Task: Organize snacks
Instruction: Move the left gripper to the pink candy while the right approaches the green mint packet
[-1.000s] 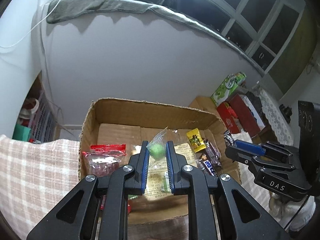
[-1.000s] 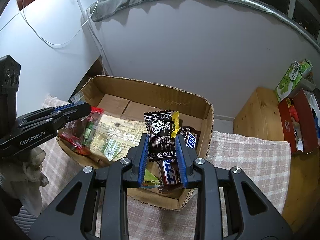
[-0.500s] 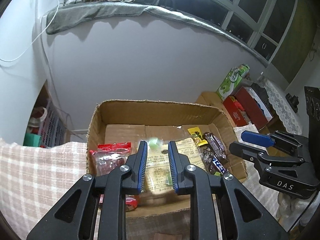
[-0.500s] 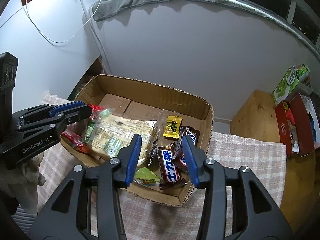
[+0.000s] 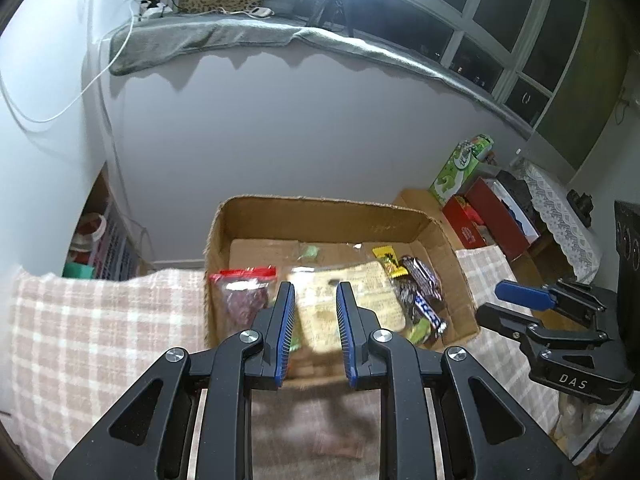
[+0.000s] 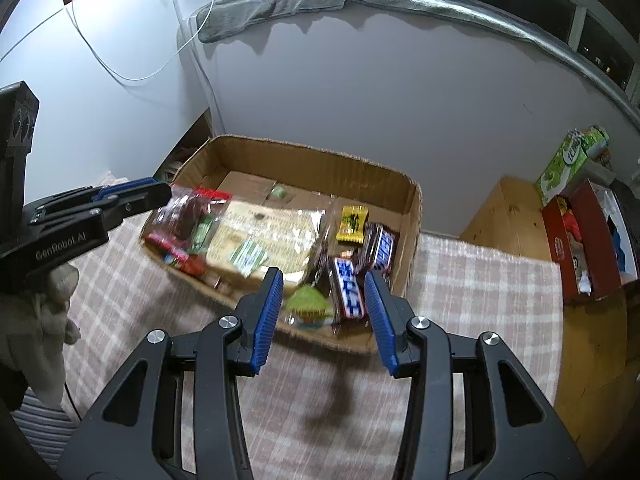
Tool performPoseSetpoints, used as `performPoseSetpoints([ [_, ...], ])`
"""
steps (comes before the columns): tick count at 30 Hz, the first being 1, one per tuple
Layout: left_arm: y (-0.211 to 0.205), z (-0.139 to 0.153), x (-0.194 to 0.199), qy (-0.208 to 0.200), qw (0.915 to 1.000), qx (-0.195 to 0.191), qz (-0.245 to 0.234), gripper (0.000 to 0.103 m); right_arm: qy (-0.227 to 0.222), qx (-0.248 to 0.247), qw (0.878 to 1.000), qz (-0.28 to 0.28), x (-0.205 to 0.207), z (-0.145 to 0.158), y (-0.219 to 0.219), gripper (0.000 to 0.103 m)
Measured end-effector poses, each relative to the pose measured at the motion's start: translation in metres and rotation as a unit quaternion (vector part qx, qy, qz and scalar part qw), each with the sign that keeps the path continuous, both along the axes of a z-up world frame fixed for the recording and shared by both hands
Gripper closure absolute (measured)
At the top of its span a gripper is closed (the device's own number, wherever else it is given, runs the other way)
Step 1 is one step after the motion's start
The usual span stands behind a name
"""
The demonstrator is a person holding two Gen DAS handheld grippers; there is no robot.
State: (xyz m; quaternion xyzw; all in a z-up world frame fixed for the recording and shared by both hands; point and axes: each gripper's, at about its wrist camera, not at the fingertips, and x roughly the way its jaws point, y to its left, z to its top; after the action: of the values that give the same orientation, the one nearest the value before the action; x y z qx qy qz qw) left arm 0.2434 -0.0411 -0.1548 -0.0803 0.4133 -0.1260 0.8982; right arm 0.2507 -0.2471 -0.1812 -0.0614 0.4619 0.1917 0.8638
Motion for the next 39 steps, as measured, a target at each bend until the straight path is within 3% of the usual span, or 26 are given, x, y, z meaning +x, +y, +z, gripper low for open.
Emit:
performPoseSetpoints([
  [10, 0.013, -0.028, -0.049, 0.052, 0.9983, -0.024, 0.010, 0.084, 0.051, 0.004, 0.998, 0.026, -0.062, -0.026, 0.001, 0.059],
  [18, 0.008, -0.069, -0.080, 0.116, 0.9909, -0.067, 0.013, 0.084, 0.113, 0.004, 0.992, 0.059, -0.106, -0.069, 0.014, 0.059],
  [28, 0.002, -0.096, -0.086, 0.165, 0.9792, -0.116, 0.020, 0.084, 0.141, -0.014, 0.986, 0.092, -0.126, -0.099, 0.029, 0.059],
  [34, -0.005, -0.104, -0.078, 0.174, 0.9776, -0.117, 0.017, 0.084, 0.142, -0.026, 0.985, 0.098, -0.127, -0.104, 0.031, 0.059],
  [39, -0.016, -0.105, -0.070, 0.169, 0.9810, -0.096, 0.003, 0.084, 0.137, -0.037, 0.985, 0.097, -0.123, -0.107, 0.034, 0.059],
])
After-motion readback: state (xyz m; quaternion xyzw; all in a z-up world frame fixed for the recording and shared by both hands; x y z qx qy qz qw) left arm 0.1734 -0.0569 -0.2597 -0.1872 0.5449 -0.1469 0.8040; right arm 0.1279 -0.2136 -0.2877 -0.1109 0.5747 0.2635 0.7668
